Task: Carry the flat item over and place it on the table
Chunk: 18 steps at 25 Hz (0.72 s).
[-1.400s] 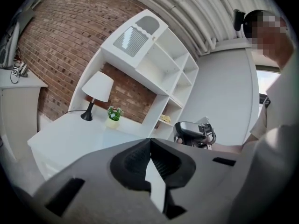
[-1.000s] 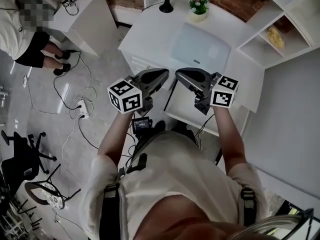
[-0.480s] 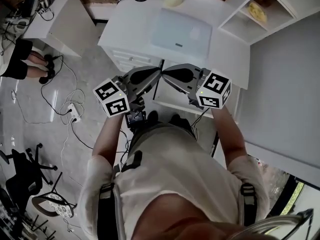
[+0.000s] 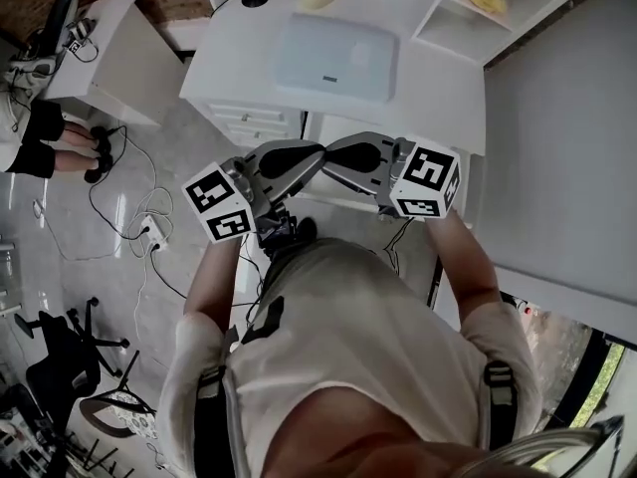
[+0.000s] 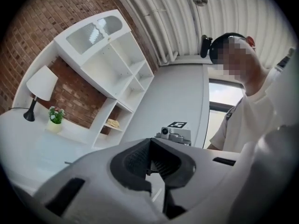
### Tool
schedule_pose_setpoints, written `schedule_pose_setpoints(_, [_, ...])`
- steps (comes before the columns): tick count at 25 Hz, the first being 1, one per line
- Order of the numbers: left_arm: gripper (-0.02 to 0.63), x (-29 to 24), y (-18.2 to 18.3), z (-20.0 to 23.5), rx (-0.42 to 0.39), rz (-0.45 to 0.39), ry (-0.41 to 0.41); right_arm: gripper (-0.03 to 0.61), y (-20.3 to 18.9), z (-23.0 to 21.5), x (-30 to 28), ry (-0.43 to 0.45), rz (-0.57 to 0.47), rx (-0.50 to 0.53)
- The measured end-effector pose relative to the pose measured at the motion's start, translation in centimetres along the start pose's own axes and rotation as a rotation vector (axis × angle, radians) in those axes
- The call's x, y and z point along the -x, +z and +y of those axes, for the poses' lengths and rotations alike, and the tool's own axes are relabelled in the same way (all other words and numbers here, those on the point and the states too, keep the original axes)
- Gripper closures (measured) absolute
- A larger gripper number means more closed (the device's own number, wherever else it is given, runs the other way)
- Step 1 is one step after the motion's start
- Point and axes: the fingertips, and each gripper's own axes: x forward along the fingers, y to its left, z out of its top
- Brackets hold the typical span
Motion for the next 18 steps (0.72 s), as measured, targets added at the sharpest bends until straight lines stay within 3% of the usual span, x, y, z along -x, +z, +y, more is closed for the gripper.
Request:
schedule_pose_setpoints(6, [0.594, -4.6, -3.6, -3.5, 0.011, 0.085, -0.068, 0.568, -3.3, 1.7, 5.0, 0.049, 0.003, -0.079])
schedule_pose_setpoints(10, [0.594, -7.5, -5.8, -5.8, 0.058, 0.088, -0.092, 0.568, -5.2, 2.8, 8.5, 0.075, -0.034, -0.143])
schedule_pose_setpoints(14, [0.594, -9.1, -6.0, -7.0, 0.053, 0.127, -0.080, 0.568, -5.1, 3.1, 10.3, 0.011, -0.049, -0.163])
schedule_pose_setpoints(18, [0.594, -9.5, -5.8, -7.2, 0.064, 0.088, -0.053, 0.568, -4.9, 3.1, 11.8, -0.047, -0.128, -0.232])
